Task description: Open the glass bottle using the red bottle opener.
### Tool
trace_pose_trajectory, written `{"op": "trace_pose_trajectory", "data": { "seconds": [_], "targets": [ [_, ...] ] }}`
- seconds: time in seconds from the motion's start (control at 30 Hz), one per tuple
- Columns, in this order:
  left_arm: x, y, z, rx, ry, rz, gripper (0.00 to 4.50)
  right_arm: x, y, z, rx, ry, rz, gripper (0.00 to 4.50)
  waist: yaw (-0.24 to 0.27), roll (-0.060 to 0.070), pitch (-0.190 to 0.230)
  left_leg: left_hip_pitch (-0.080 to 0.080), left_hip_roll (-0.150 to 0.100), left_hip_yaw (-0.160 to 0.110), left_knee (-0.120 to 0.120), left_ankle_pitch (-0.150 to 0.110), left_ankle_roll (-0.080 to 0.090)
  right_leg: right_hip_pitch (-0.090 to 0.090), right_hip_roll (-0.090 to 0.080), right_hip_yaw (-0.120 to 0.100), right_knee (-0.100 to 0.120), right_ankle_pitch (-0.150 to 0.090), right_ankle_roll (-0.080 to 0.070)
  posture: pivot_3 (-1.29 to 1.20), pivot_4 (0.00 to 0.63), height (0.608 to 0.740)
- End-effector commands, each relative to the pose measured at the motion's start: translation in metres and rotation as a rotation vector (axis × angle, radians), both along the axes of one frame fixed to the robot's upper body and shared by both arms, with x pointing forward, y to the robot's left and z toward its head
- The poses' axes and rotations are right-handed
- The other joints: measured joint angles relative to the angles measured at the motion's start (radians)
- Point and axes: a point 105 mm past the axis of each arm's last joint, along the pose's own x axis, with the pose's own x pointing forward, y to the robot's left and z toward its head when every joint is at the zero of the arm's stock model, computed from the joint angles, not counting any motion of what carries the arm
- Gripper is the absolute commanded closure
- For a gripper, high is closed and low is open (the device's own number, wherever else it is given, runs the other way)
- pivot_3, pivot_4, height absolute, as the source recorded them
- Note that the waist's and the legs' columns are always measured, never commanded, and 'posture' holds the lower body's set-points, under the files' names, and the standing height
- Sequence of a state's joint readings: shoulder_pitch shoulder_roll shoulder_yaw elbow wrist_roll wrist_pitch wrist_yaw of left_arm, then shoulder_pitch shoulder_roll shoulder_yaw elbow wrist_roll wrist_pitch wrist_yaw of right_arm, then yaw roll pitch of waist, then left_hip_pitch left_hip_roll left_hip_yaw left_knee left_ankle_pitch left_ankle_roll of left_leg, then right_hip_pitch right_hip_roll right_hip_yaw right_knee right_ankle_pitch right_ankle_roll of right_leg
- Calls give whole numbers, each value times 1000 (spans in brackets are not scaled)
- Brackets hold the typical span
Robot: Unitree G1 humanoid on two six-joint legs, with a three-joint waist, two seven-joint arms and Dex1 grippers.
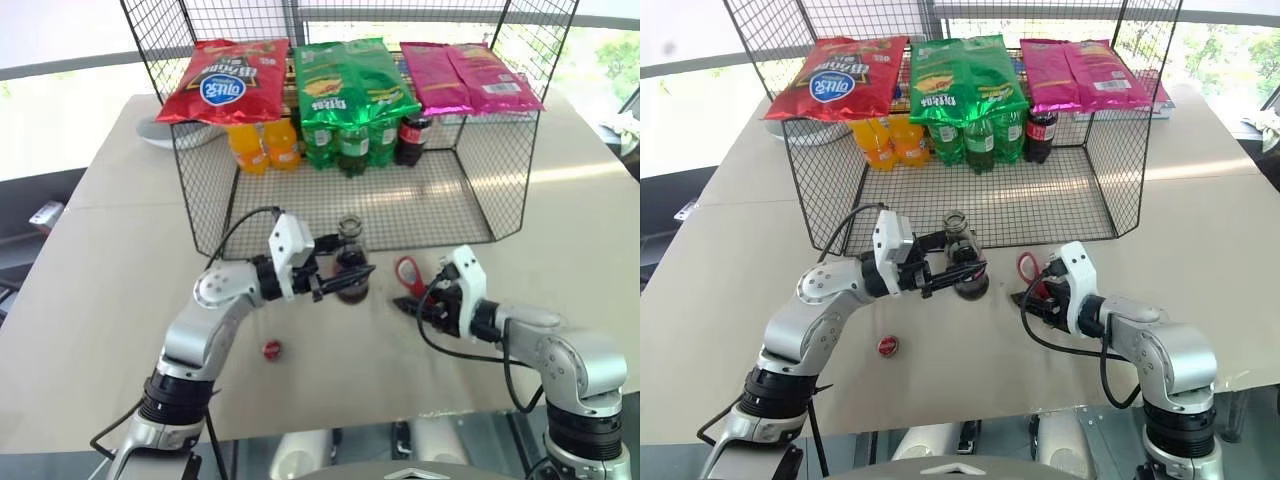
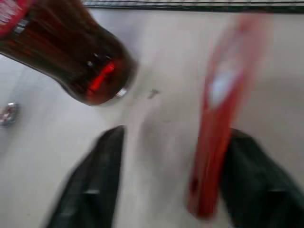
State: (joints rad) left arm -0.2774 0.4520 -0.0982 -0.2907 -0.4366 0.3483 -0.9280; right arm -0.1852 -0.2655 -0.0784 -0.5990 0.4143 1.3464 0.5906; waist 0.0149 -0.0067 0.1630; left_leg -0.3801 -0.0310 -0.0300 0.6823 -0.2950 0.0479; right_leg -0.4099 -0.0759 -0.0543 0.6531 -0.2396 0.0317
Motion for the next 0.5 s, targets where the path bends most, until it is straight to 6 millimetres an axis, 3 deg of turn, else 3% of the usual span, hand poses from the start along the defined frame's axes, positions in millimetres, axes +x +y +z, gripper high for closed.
{"op": "trace_pose_trajectory", "data": {
  "seconds": [0.03,0.27,0.5],
  "targets": [
    [-11,-13,31,-32,-87,-57,2133,8,-24,5,-77,-55,-109,36,2,0,0,0,0,0,0,0,0,0,0,0,0,0,0,0,150,740],
    [-7,-15,43,-20,-89,-55,2133,6,-34,15,-305,-266,-48,9,-4,0,0,0,-2,0,2,0,1,0,-1,0,1,0,1,0,150,740],
    [-5,-9,35,-14,-86,-37,2133,20,-38,34,-326,-430,-87,9,-13,-1,0,-1,2,1,-1,0,0,-2,3,1,1,0,0,0,150,740]
  ]
}}
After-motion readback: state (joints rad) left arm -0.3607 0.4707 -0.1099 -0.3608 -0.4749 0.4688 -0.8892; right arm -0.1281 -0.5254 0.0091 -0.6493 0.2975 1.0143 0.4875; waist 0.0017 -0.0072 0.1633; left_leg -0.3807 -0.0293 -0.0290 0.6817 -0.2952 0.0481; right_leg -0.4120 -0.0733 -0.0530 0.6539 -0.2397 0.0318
